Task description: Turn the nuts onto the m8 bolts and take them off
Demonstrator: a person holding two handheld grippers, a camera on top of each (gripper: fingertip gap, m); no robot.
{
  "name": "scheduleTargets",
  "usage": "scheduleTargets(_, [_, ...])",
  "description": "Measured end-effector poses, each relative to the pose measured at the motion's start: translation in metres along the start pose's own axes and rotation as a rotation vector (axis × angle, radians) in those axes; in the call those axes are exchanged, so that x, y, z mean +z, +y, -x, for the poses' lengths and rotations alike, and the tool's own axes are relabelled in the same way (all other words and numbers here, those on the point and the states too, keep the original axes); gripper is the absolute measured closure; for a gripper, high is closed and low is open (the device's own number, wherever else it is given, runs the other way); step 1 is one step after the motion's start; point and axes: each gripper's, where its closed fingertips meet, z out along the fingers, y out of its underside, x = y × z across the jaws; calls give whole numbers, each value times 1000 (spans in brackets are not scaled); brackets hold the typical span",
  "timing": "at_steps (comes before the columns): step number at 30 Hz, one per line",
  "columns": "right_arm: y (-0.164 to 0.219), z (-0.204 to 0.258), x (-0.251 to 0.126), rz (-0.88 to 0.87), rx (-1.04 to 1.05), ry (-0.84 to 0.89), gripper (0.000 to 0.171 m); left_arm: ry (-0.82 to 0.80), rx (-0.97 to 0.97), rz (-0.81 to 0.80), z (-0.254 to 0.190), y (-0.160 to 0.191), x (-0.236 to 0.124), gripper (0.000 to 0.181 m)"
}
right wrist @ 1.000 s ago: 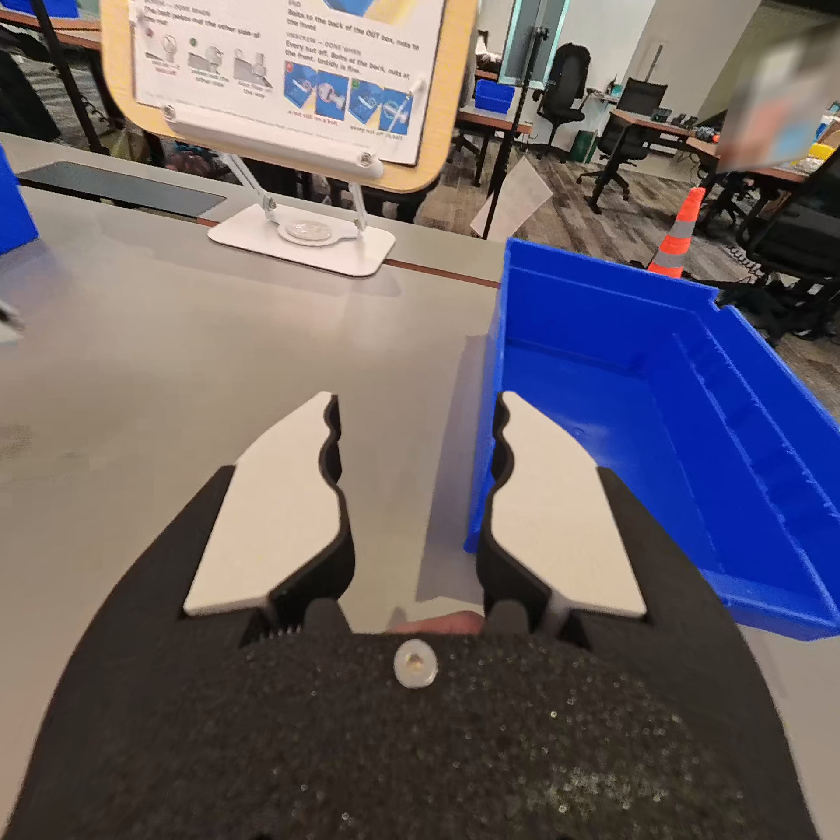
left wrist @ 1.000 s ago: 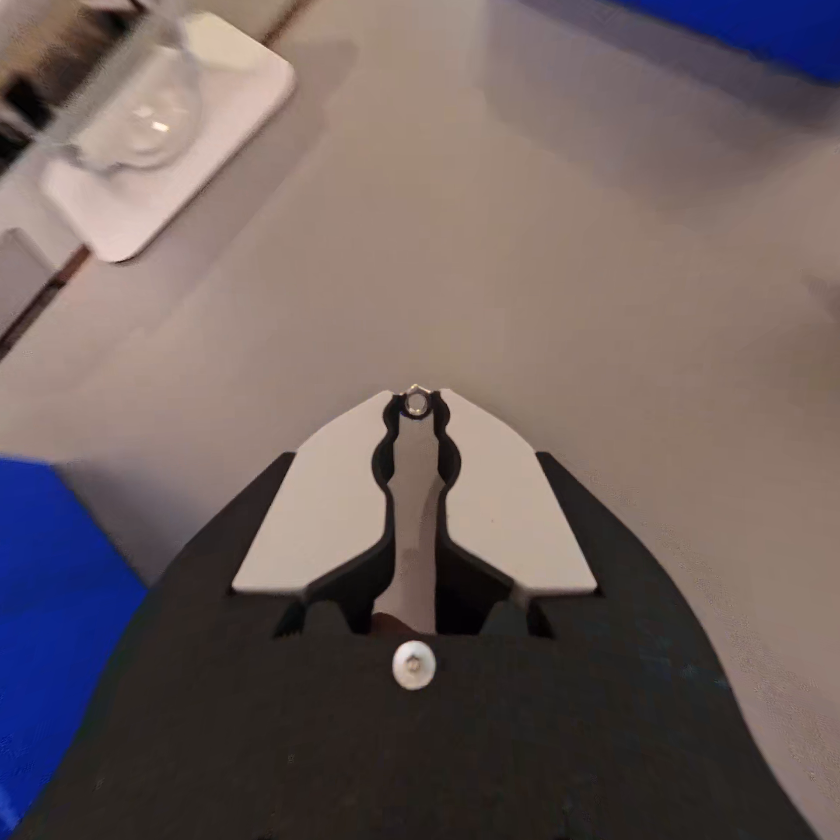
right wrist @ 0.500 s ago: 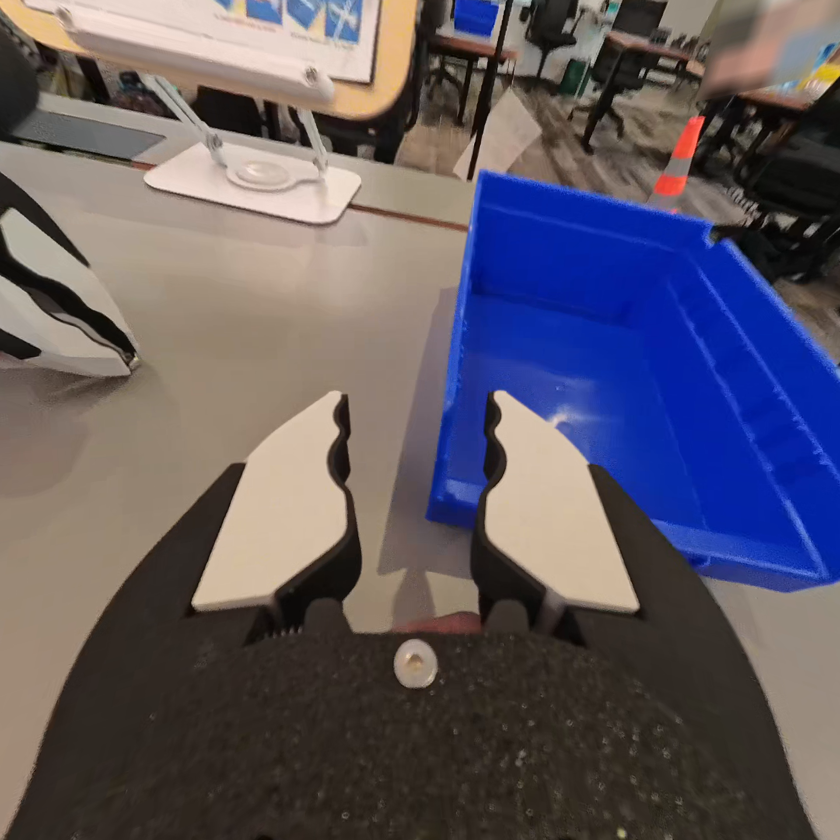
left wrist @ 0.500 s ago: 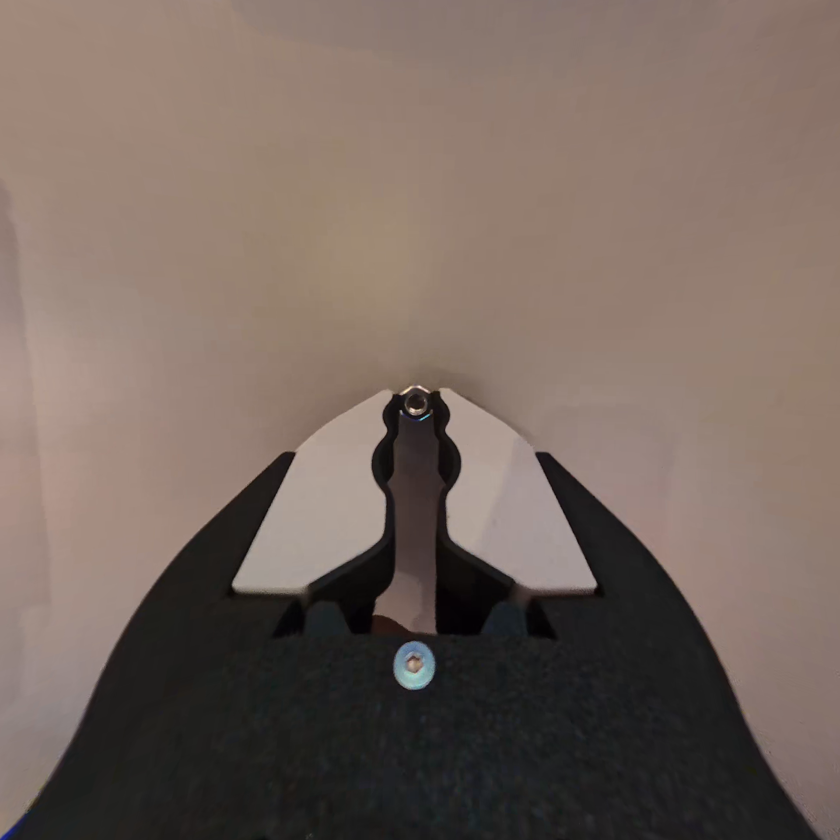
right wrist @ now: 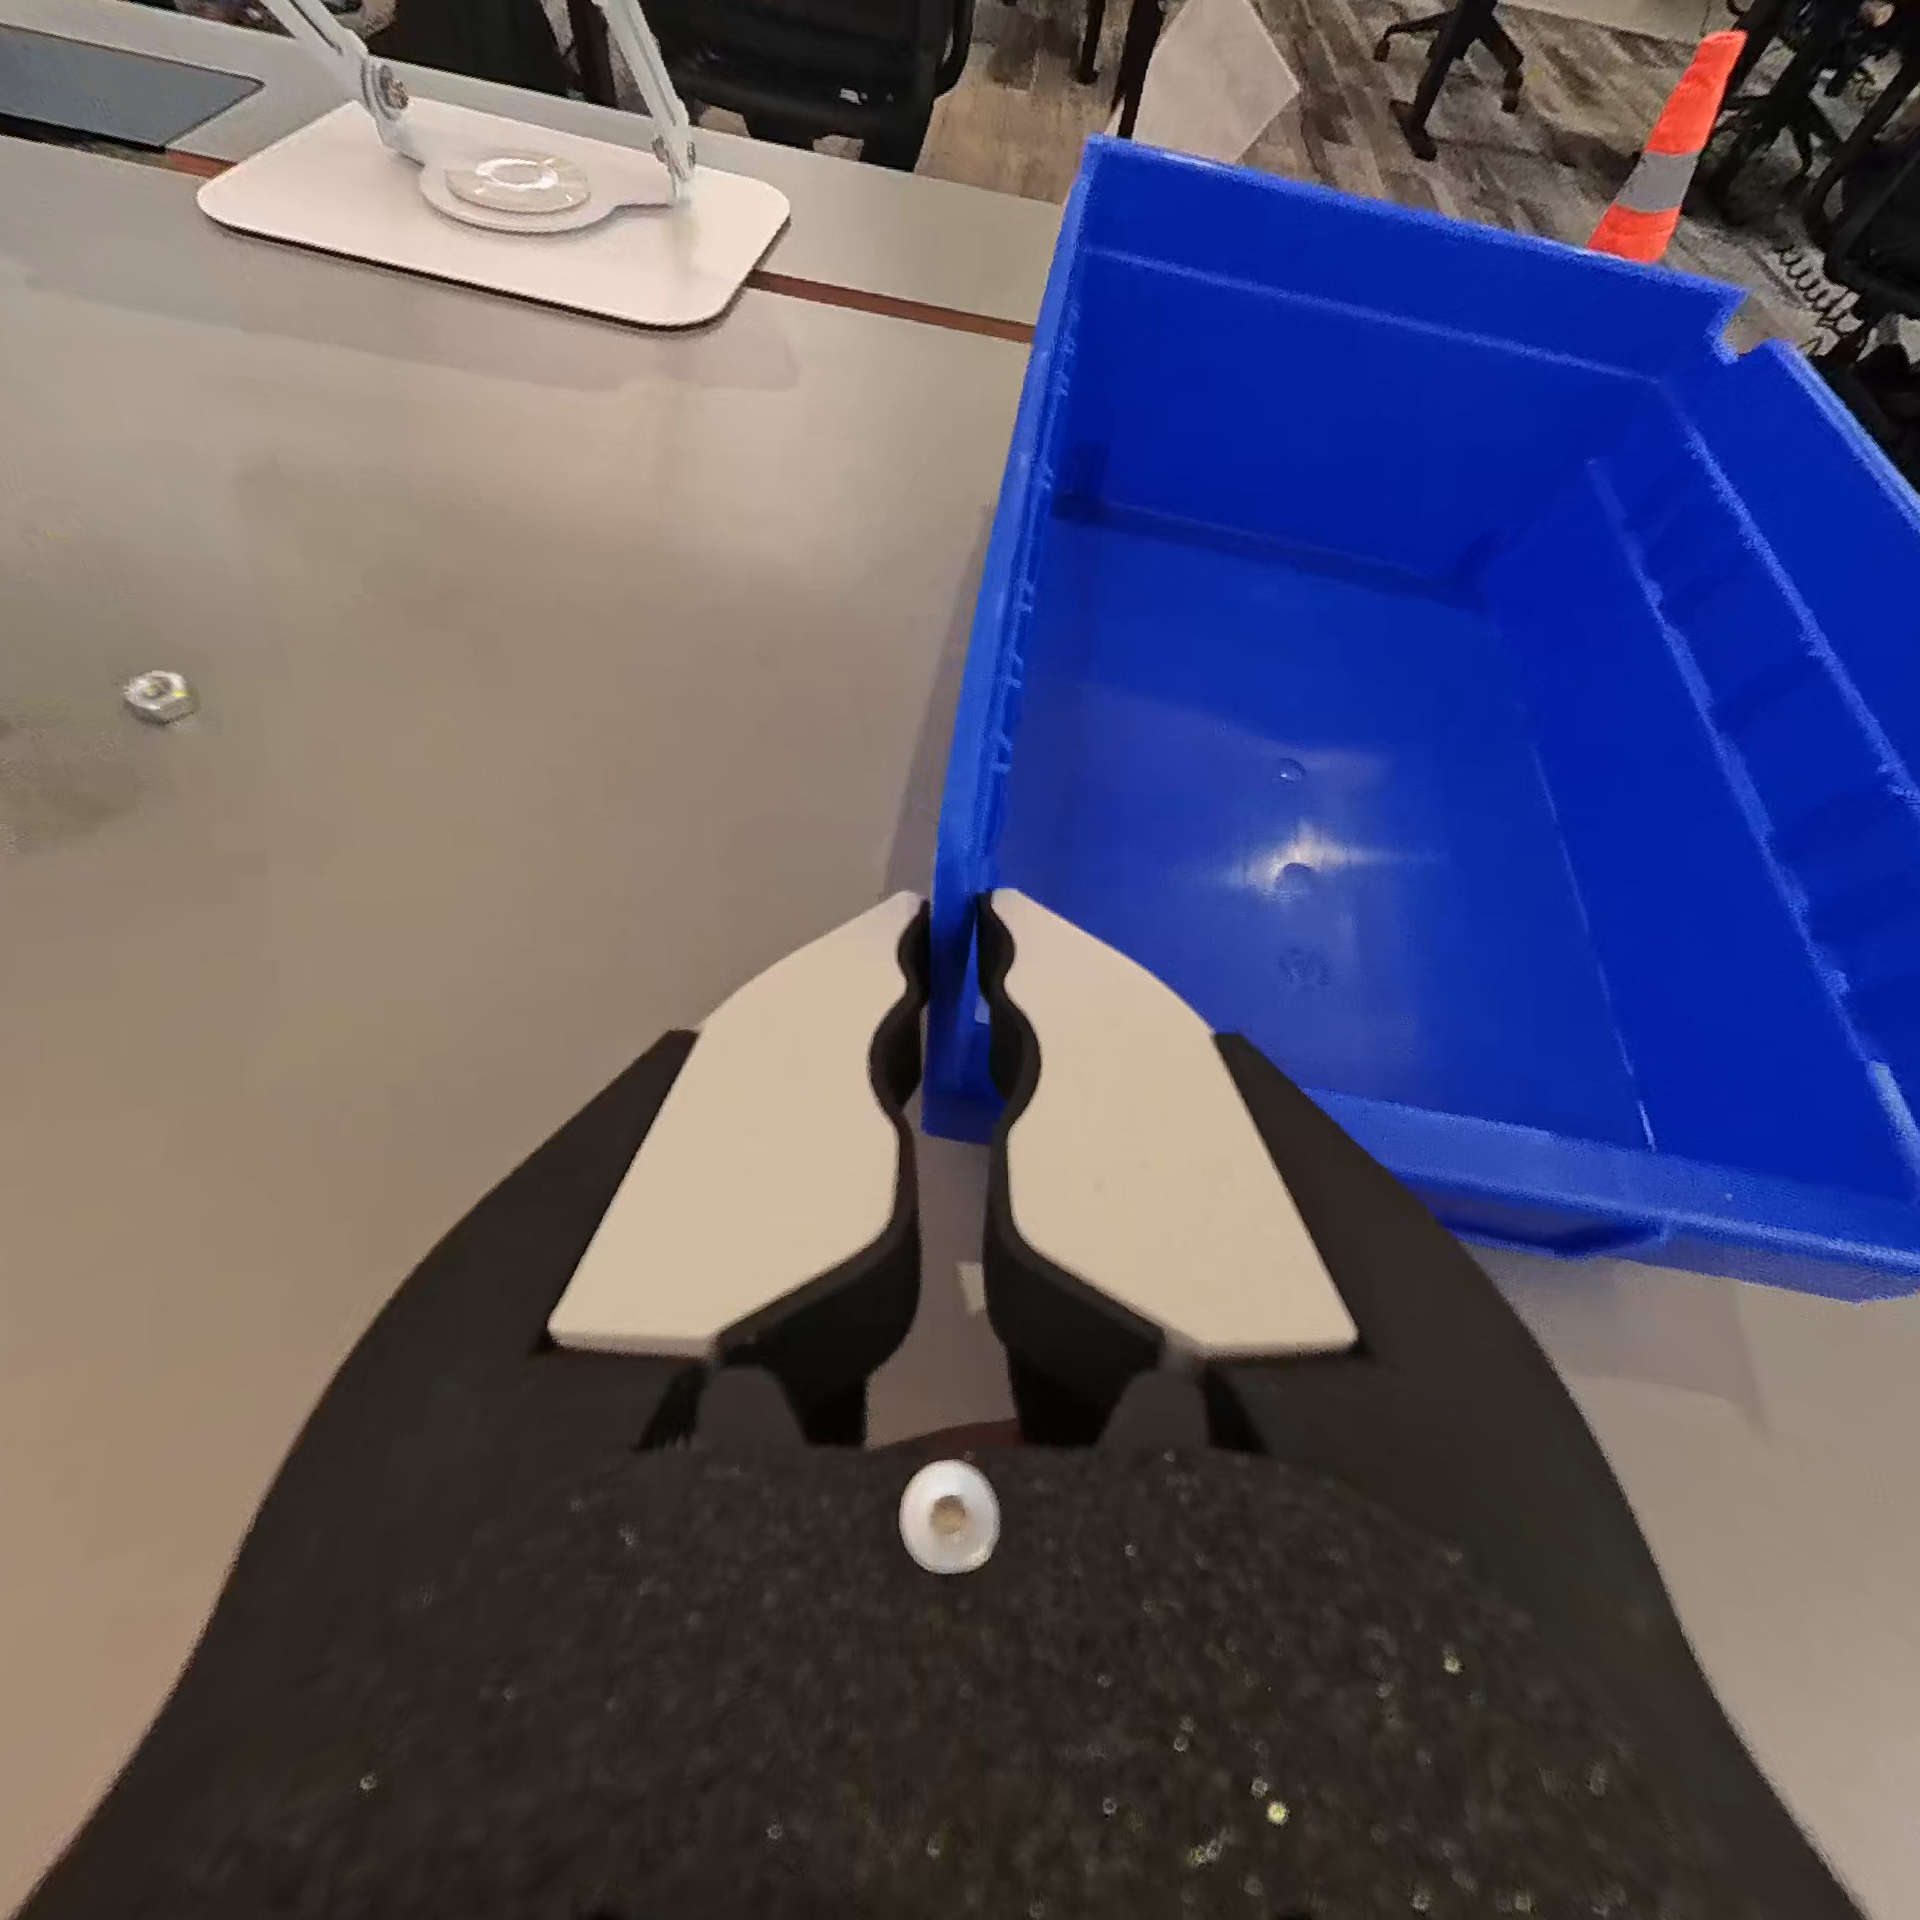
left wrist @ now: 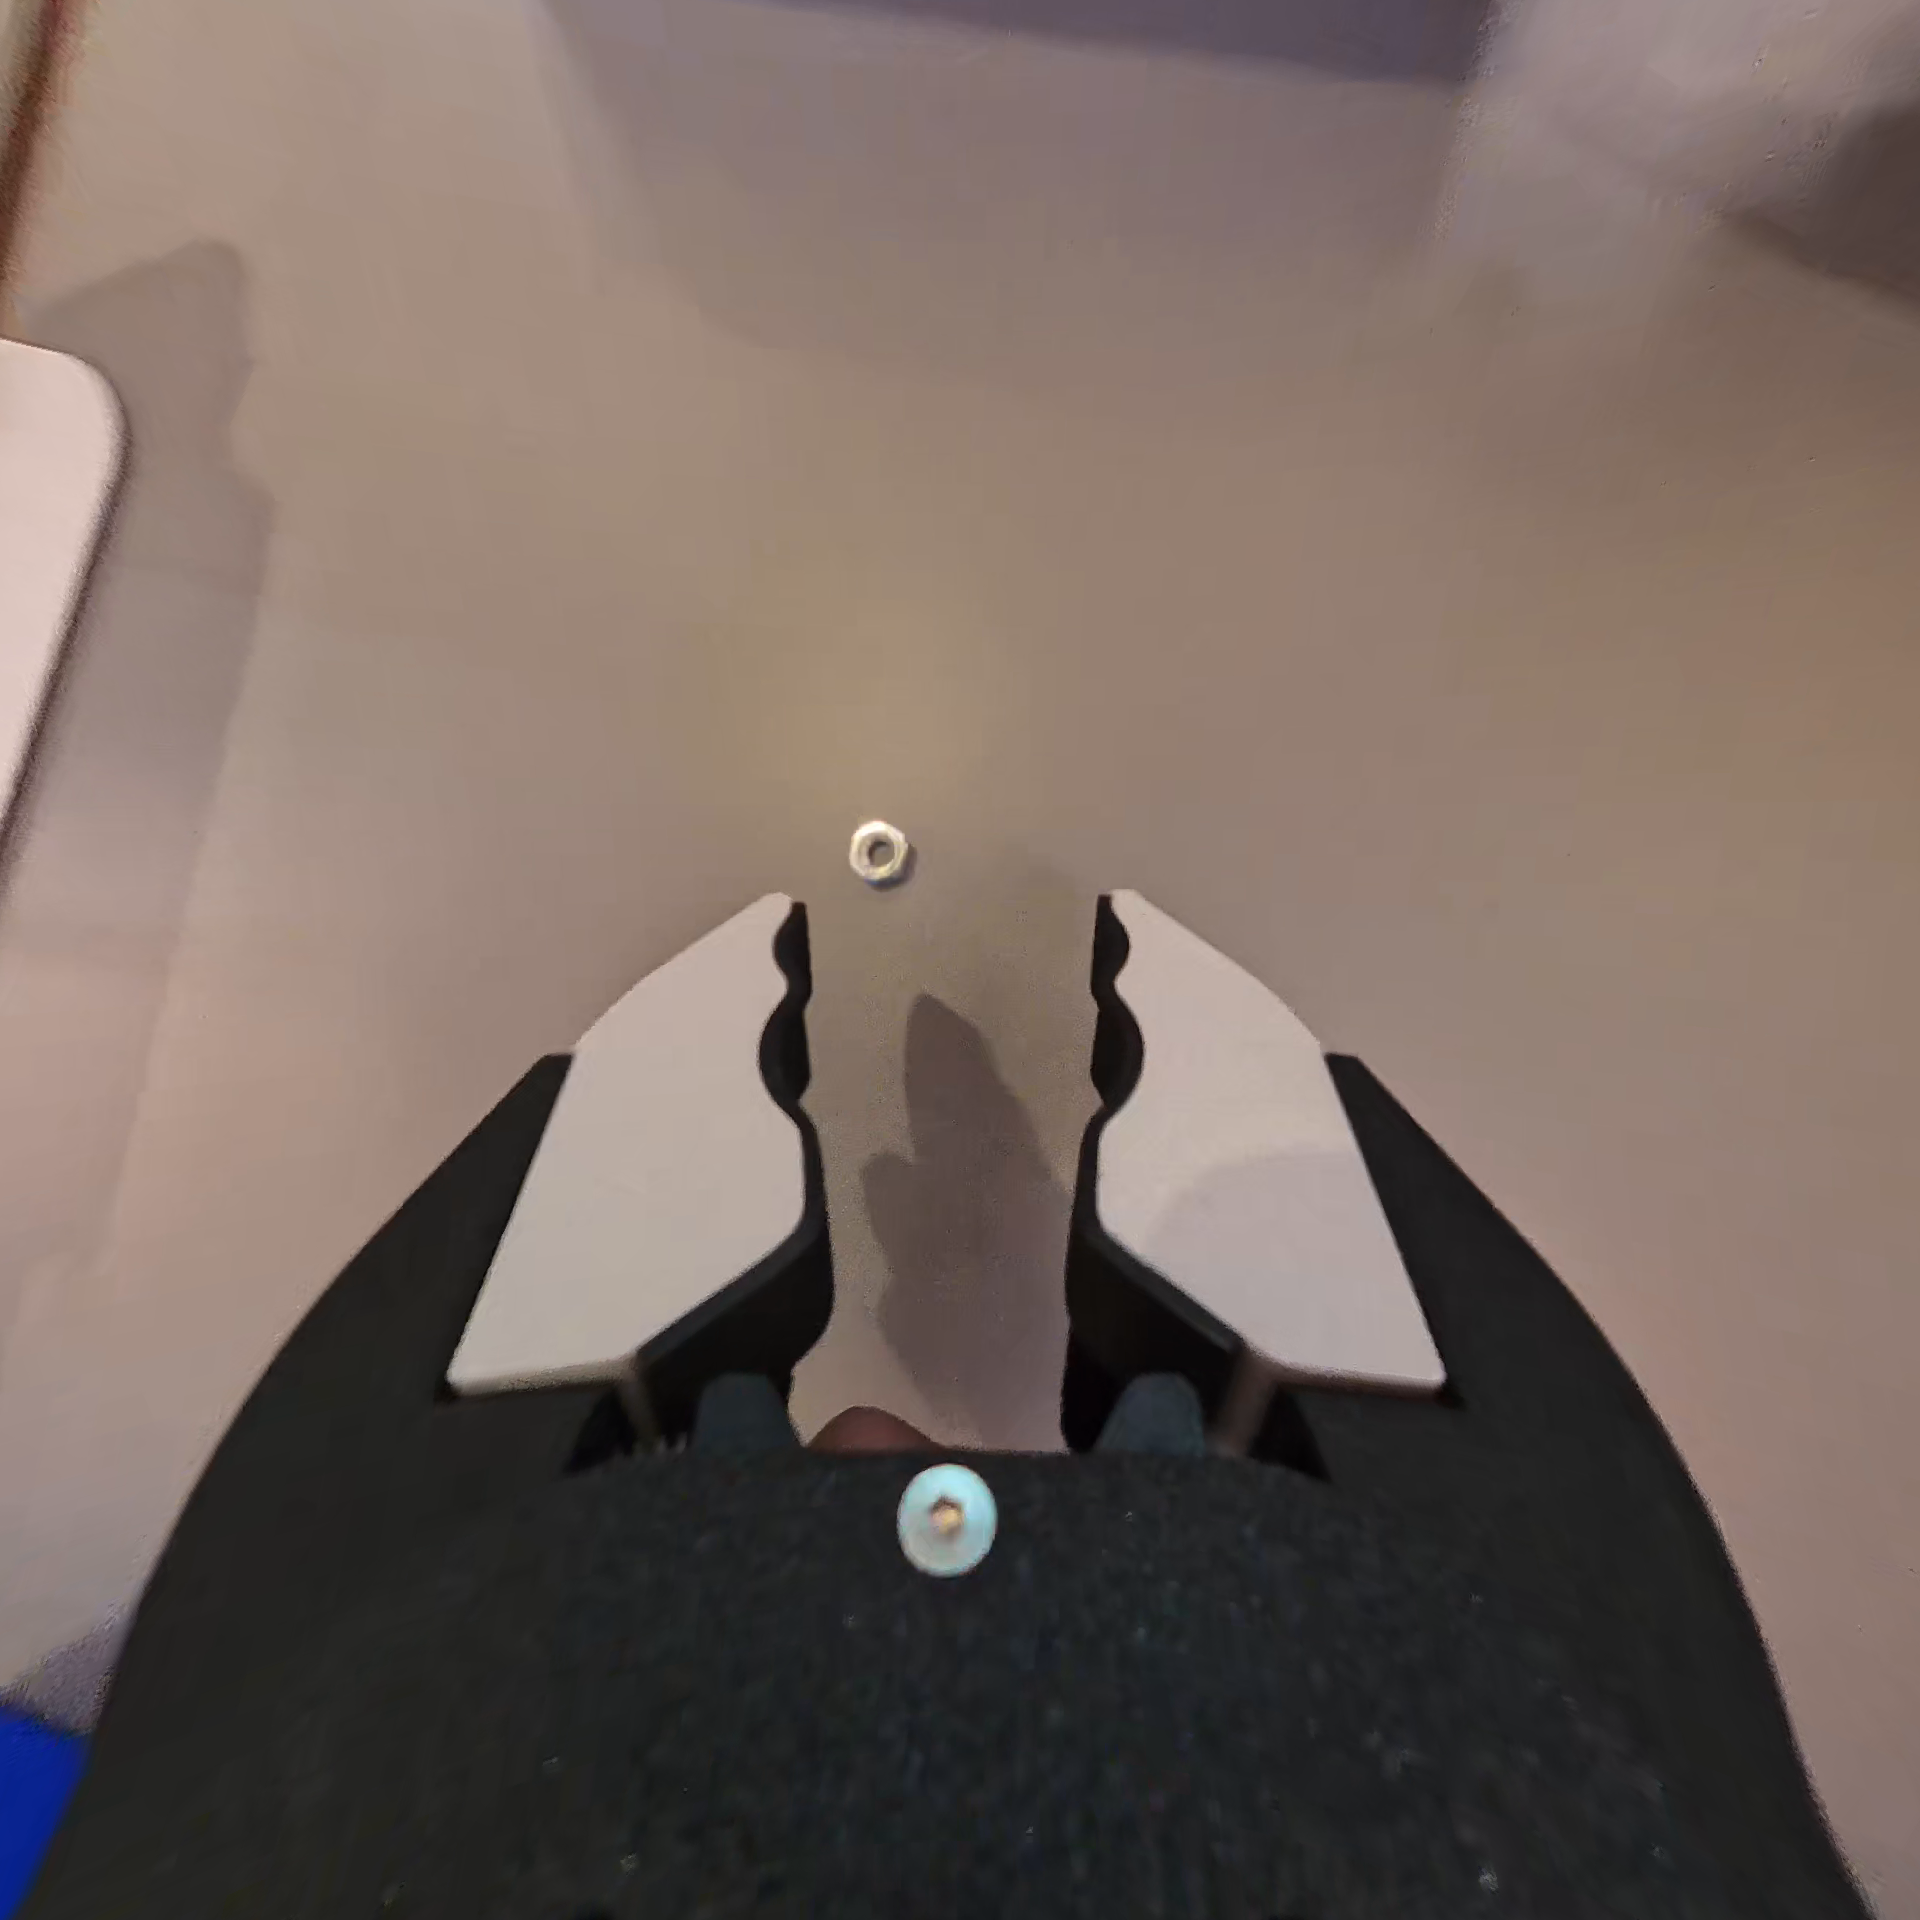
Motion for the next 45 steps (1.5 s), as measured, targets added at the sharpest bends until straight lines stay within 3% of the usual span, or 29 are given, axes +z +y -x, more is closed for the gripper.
scheduleTargets(10, [6,-6,-11,9,10,69,166,-283,-258,-330,-27,31,-118,135])
scheduleTargets(13, [-1,0,-19,-23,-14,87,137,-408,-336,-376,-25,53,-150,133])
scheduleTargets(16, [-19,20,-36,-117,-65,69,123,-541,-474,-454,-23,80,-184,133])
scheduleTargets(21, [-47,75,-66,-302,-200,27,125,-743,-697,-594,-29,125,-224,130])
scheduleTargets(25, [-56,136,-68,-363,-257,-119,124,-893,-787,-613,-40,158,-235,127])
scheduleTargets(30, [-58,183,-59,-360,-213,-282,124,-928,-817,-571,-48,182,-233,126])
scheduleTargets(38, [-55,189,-44,-322,-194,-302,125,-925,-828,-522,-35,201,-242,126])
scheduleTargets(45, [-48,183,-39,-298,-189,-328,128,-722,-637,-334,3,197,-245,126])
